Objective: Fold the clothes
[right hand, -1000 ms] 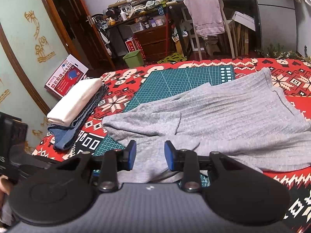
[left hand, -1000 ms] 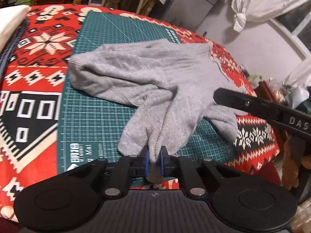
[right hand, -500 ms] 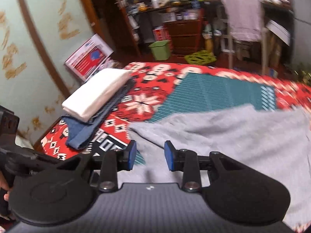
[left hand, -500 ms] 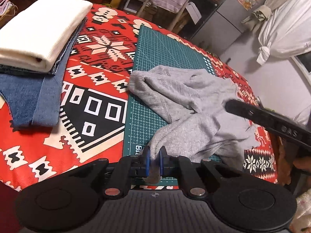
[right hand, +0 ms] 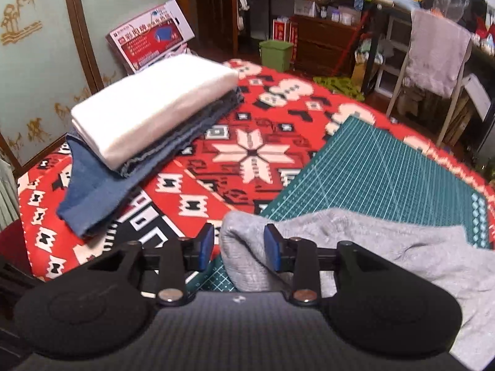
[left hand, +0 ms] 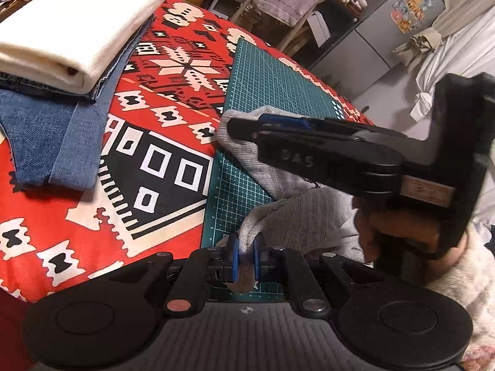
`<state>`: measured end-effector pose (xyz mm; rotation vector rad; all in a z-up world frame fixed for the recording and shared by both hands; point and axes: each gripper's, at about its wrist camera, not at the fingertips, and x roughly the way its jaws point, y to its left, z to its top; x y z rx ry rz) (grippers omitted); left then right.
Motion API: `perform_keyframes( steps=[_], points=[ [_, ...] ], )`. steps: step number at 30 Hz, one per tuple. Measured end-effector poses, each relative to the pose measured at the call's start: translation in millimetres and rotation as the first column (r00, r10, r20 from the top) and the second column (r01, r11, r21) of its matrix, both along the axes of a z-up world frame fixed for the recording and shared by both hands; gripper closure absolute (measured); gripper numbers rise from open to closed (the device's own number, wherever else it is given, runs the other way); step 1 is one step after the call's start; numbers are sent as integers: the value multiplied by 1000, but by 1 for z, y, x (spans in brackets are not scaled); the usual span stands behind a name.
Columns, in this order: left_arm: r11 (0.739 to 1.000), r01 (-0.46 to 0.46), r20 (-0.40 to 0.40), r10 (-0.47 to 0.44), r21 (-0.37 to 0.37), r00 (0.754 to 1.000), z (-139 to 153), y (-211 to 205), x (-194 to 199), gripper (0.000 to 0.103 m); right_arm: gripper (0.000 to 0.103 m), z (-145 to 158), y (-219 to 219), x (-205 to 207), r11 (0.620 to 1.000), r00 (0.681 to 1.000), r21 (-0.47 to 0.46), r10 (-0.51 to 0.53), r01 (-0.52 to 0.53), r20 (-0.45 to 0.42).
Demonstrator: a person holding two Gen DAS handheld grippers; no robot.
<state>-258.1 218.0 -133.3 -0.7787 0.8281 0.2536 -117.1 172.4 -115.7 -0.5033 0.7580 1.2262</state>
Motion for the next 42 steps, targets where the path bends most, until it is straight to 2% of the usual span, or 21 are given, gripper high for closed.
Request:
perform_keyframes(
  steps=[1, 2, 6, 10, 14, 18, 20, 22, 28, 34, 38, 42],
  points=[
    [1000, -3, 1, 3, -3, 1000, -1, 1, 0, 94, 92, -4, -1, 4, 1000, 1000, -2, -15, 15, -18],
    [1000, -7, 1, 7, -9, 1000, -1, 2, 0, 94, 95, -6, -6, 10, 999, 998, 12, -49, 49, -43],
    [999, -30, 27, 31, -13, 999, 7, 8, -1, 94, 97, 5, -35, 34, 976, 974, 97, -179, 194, -142],
    [998, -50, 84, 47, 33, 995, 31, 16, 2, 95, 97, 46, -73, 55, 932, 952, 213, -267, 294, -148],
    [991, -61, 169, 41, 115, 985, 69, 24, 14, 95, 97, 102, -123, 77, 842, 918, 364, -369, 397, -148],
    [976, -65, 282, 3, 209, 959, 116, 24, 26, 95, 97, 157, -179, 93, 731, 877, 495, -450, 469, -167],
    [969, -52, 348, -36, 242, 937, 141, 21, 33, 95, 97, 182, -206, 96, 681, 862, 550, -480, 484, -165],
    [960, -34, 417, -89, 279, 904, 168, 15, 40, 95, 97, 205, -229, 95, 642, 850, 594, -504, 485, -150],
    [923, -24, 559, -212, 385, 802, 245, -8, 48, 95, 97, 276, -294, 72, 544, 830, 718, -552, 433, -81],
    [903, -42, 651, -276, 428, 707, 302, -27, 39, 95, 97, 329, -335, 41, 484, 822, 792, -568, 373, -40],
    [897, -61, 677, -284, 438, 679, 321, -34, 24, 95, 97, 348, -350, 23, 463, 828, 819, -560, 340, -28],
    [908, -49, 707, -289, 415, 645, 327, -32, 8, 95, 97, 356, -361, 12, 446, 843, 832, -536, 331, -48]
  ],
)
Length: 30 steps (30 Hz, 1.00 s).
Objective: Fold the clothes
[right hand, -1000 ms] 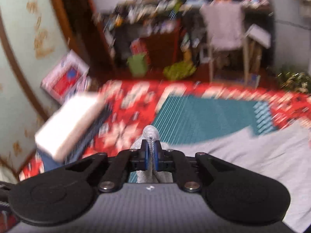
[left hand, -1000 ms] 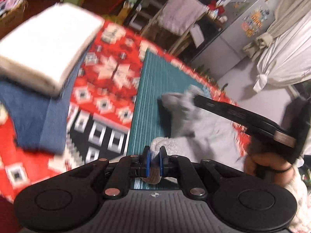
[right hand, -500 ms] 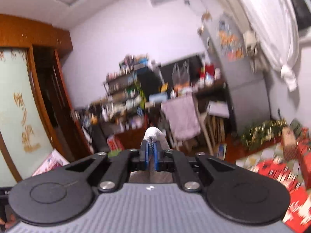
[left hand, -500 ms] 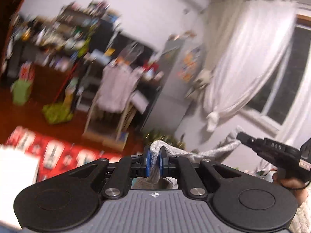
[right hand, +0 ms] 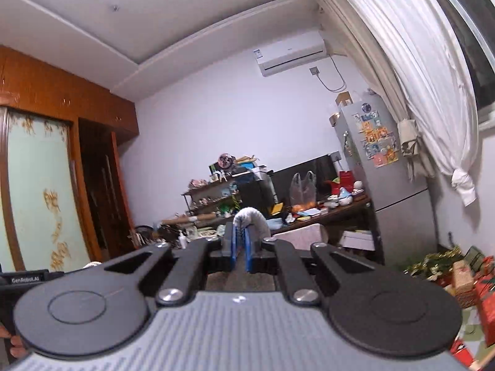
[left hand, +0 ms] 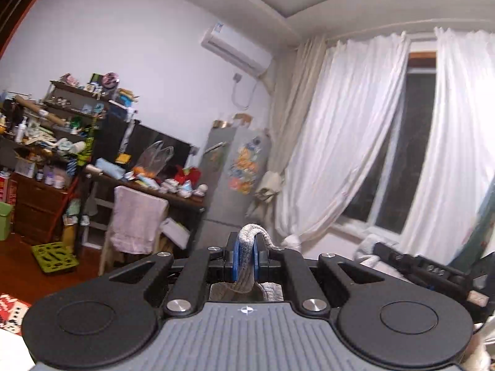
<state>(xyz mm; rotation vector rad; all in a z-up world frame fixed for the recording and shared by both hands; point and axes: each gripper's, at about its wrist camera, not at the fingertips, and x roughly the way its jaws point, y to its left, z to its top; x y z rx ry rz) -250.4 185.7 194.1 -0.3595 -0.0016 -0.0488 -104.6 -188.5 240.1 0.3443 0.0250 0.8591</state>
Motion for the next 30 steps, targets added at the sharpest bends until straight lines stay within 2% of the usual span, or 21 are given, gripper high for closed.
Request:
perform_keyframes(
  steps=[6, 9, 14, 16, 20, 27, 30],
  points=[
    [1000, -2, -15, 1, -18, 1000, -12, 4, -8, 95, 97, -17, 3, -1, 999, 999, -31, 21, -22, -45],
    [999, -4, -75, 2, -33, 997, -30, 9, 7, 95, 97, -41, 21, 14, 997, 995, -73, 12, -19, -97],
    [997, -15, -210, -2, -82, 978, -79, 28, 49, 95, 97, -102, 55, 50, 988, 980, -157, -21, -10, -196],
    [994, -29, -272, 0, -104, 962, -104, 38, 70, 95, 97, -131, 71, 67, 983, 969, -185, -25, -22, -246],
    [990, -79, -400, 25, -119, 916, -155, 59, 114, 95, 97, -191, 110, 109, 968, 937, -244, -35, -55, -349],
    [992, -100, -537, 42, -80, 843, -221, 74, 172, 95, 97, -282, 174, 167, 940, 888, -322, -50, -113, -458],
    [987, -108, -580, 19, -120, 814, -252, 81, 191, 95, 96, -312, 196, 191, 931, 869, -345, -67, -122, -491]
  ],
)
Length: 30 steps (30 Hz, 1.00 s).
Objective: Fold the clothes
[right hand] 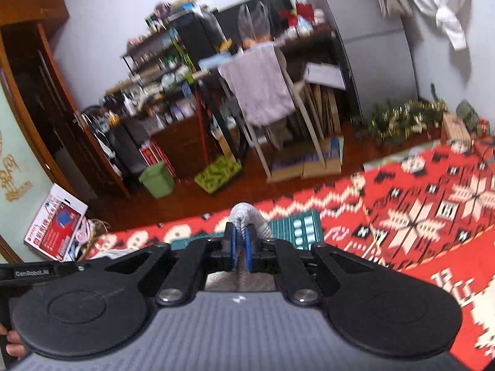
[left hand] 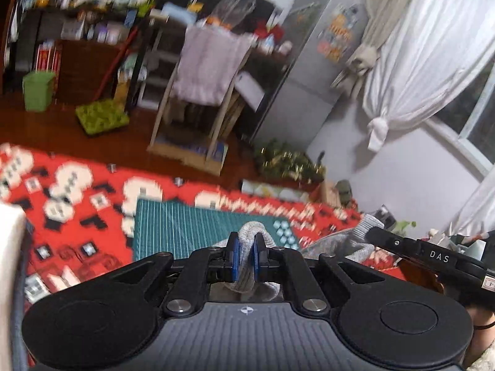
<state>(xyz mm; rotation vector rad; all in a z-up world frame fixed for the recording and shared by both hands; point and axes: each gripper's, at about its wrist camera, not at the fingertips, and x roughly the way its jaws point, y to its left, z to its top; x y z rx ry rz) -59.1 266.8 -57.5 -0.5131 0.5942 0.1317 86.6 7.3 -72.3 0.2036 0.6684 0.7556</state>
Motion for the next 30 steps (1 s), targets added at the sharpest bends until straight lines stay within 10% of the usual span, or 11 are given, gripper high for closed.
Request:
perform_keyframes(
  steps=[6, 10, 14, 22, 30],
  points=[
    [998, -68, -82, 67, -15, 994, -39, 13, 30, 91, 89, -41, 30, 39, 999, 999, -47, -13, 11, -32],
    [994, -101, -66, 99, -33, 993, -46, 14, 27, 53, 61, -51, 33, 41, 999, 1000, -52, -12, 11, -4],
    [993, -120, -49, 118, -23, 992, -43, 9, 12, 38, 31, -43, 19, 27, 998, 999, -53, -36, 37, 34],
    [993, -102, -104, 108, 60, 989, -41, -5, -33, 33, 23, -24, -33, -35, 994, 1000, -111, -9, 11, 25],
    [998, -58, -164, 53, -25, 985, -50, -23, -89, 33, 22, -31, -85, -95, 973, 999, -228, 16, -23, -33]
  ],
)
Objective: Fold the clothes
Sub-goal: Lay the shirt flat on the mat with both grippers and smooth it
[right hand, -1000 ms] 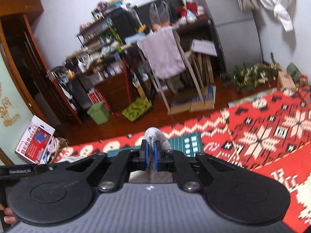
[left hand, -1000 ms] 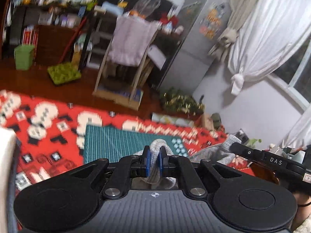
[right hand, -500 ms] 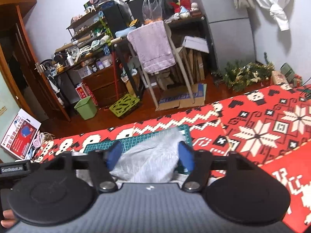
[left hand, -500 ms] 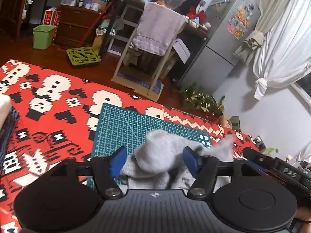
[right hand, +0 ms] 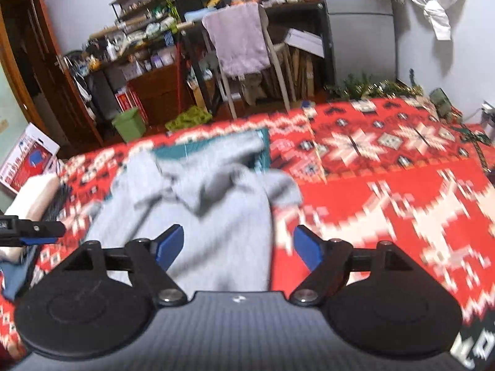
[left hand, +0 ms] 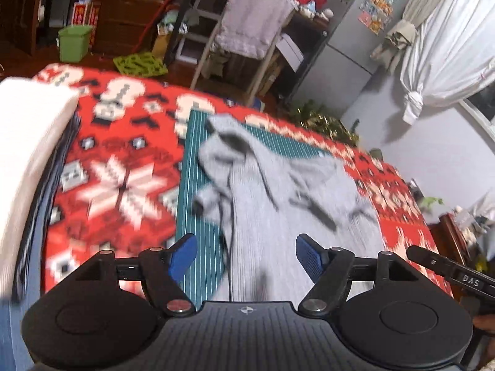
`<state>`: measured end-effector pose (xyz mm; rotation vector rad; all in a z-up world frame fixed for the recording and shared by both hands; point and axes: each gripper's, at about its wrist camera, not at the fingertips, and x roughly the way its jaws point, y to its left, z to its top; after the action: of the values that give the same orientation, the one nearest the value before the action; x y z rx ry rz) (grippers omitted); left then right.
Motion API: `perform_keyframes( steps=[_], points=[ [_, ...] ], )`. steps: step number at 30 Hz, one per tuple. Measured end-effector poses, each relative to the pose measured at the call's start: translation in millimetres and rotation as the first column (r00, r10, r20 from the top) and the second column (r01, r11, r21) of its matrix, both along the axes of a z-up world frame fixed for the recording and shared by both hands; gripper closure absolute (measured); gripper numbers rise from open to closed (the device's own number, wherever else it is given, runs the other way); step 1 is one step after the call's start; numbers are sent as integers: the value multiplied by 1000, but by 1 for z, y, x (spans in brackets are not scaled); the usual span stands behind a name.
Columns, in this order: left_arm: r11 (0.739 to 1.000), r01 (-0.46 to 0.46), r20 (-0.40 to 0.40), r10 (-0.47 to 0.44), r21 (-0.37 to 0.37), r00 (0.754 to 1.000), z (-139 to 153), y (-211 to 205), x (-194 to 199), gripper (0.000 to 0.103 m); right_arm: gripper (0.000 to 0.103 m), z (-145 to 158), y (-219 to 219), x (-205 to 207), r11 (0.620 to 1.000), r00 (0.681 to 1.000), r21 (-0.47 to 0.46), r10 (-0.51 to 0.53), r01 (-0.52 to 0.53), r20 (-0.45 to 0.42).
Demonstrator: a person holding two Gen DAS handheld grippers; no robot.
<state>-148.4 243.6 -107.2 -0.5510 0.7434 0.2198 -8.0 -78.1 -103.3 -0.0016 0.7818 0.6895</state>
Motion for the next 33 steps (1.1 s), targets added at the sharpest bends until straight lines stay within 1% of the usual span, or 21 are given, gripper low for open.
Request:
perform_keyframes(
  steps=[5, 8, 9, 10, 11, 12, 13, 15, 16, 17, 18, 19, 21, 23, 27, 31, 33],
  points=[
    [1000, 6, -32, -7, -21, 999, -8, -14, -31, 42, 22, -1, -30, -30, 1000, 999, -15, -1, 0, -33],
    [1000, 10, -45, -10, -2, 999, -7, -22, -48, 44, 23, 2, -45, -46, 1000, 999, -16, 20, -20, -34],
    [1000, 14, -55, -15, -1, 998, -7, -25, -53, 48, 24, 4, -50, -51, 1000, 999, -16, 21, -21, -30],
    [1000, 14, -65, -14, -10, 998, -8, -26, -60, 52, 30, 6, -55, -56, 1000, 999, -20, 23, -23, -26],
    [1000, 12, -75, -13, -20, 997, -9, -28, -66, 53, 35, 7, -59, -61, 999, 999, -26, 27, -28, -23],
    [1000, 8, -82, -10, -29, 997, -9, -29, -73, 56, 39, 8, -64, -66, 999, 999, -31, 32, -33, -20],
    [999, 1, -89, -4, -33, 996, -9, -29, -80, 61, 46, 9, -68, -70, 999, 999, -35, 37, -38, -21],
    [999, -14, -98, 11, -31, 995, -9, -31, -92, 65, 60, 9, -74, -77, 998, 999, -41, 41, -42, -27],
    [999, -19, -99, 16, -31, 995, -9, -31, -98, 67, 70, 9, -76, -80, 998, 999, -45, 42, -43, -31],
    [999, -24, -98, 21, -33, 995, -9, -30, -102, 69, 76, 8, -78, -83, 998, 999, -51, 39, -41, -35],
    [999, -29, -100, 25, -36, 995, -10, -29, -103, 72, 77, 6, -80, -86, 998, 999, -57, 34, -37, -41],
    [999, -37, -108, 33, -36, 994, -10, -28, -103, 79, 78, 4, -81, -88, 998, 998, -64, 27, -30, -48],
    [998, -41, -115, 36, -49, 993, -12, -27, -103, 88, 78, 0, -82, -92, 998, 998, -63, 15, -19, -65],
    [997, -45, -121, 37, -62, 992, -14, -26, -103, 88, 78, -3, -82, -94, 998, 997, -61, 7, -12, -76],
    [993, -41, -106, 29, -114, 994, -18, -20, -107, 88, 78, -12, -80, -93, 998, 994, -68, -9, 2, -107],
    [982, -56, -115, 35, -183, 993, -30, -11, -109, 88, 80, -17, -75, -92, 997, 992, -75, -12, 2, -127],
    [976, -66, -116, 42, -206, 992, -33, -11, -108, 88, 79, -18, -70, -93, 996, 991, -83, 0, -11, -135]
  ],
)
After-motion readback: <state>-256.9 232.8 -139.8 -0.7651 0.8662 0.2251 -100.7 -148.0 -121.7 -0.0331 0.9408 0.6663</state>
